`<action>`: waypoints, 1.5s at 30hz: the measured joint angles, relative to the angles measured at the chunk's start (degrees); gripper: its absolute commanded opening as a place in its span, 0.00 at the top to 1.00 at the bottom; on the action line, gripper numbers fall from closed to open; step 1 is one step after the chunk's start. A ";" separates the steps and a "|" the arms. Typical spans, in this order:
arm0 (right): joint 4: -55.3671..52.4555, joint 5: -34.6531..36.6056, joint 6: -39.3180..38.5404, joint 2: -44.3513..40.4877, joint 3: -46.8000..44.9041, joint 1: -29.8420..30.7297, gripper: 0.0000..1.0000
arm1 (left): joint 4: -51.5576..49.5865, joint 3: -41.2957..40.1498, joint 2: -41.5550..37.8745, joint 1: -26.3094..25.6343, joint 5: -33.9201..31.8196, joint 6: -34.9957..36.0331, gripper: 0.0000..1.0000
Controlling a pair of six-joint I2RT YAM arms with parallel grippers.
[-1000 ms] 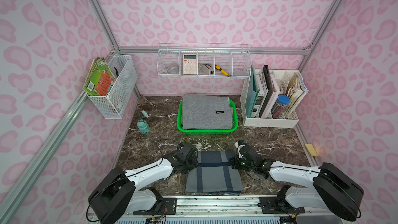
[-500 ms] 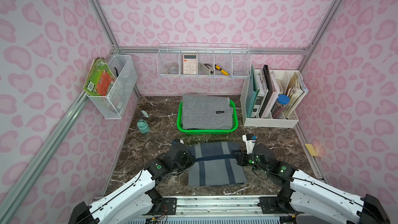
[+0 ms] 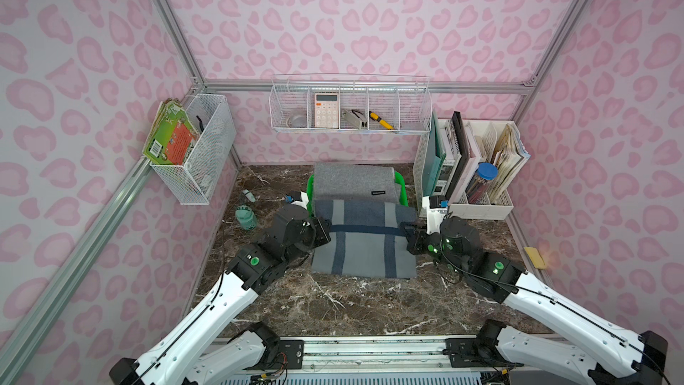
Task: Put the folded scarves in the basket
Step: Place the scarf in the basket.
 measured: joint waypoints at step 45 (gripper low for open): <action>9.38 -15.23 -17.46 32.28 23.04 -19.56 0.23 | 10.08 20.57 29.62 19.69 18.18 6.91 0.01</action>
